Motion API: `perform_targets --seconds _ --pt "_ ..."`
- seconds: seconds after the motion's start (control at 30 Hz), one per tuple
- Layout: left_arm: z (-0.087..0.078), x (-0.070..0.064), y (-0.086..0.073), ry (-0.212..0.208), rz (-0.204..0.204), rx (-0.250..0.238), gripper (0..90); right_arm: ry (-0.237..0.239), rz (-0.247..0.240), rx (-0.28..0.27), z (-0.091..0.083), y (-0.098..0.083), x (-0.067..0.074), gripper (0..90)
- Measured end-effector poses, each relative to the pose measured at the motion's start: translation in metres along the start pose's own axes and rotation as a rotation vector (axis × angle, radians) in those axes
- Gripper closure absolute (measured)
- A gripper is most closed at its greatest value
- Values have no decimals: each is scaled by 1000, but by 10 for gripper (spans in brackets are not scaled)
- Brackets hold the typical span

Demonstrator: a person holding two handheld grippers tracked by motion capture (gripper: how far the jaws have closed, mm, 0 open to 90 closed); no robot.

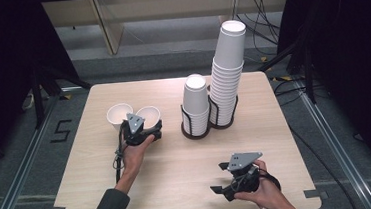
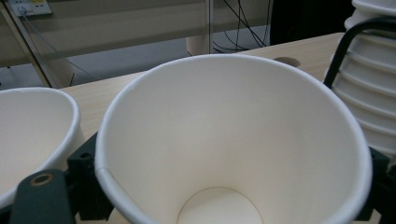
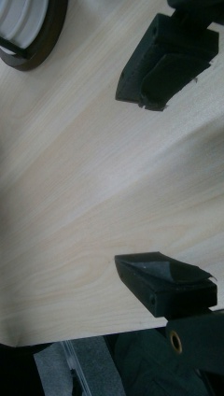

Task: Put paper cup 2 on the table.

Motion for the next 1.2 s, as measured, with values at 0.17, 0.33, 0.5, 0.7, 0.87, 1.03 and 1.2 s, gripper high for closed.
perform_targets --seconds 0.17,0.33,0.5,0.7,0.87,1.03,1.2 --pt "10 2 5 31 -8 5 139 5 -2 3 1 0 1 188" --pt "18 3 7 49 -11 16 138 13 -6 5 1 0 2 188" --pt "24 2 4 60 -6 31 137 14 -9 3 1 0 3 187" --pt "27 0 2 64 -9 36 127 15 -11 2 1 0 3 187" --pt "26 -3 1 65 1 32 116 17 -14 4 1 0 3 187" --pt "26 -3 -1 62 -8 47 108 23 -19 8 1 0 4 187" --pt "26 -7 -13 75 3 75 118 22 -20 8 1 0 4 187"
Point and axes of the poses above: each handheld gripper's, and its own axes: z roughly forward along the jaws, y roughly out of its top, x roughly to its left, the point moved 3 cm from there along z, roughly forward along the jaws, and after that the axes turned 7 degrees about x, right-handed, at the moved point
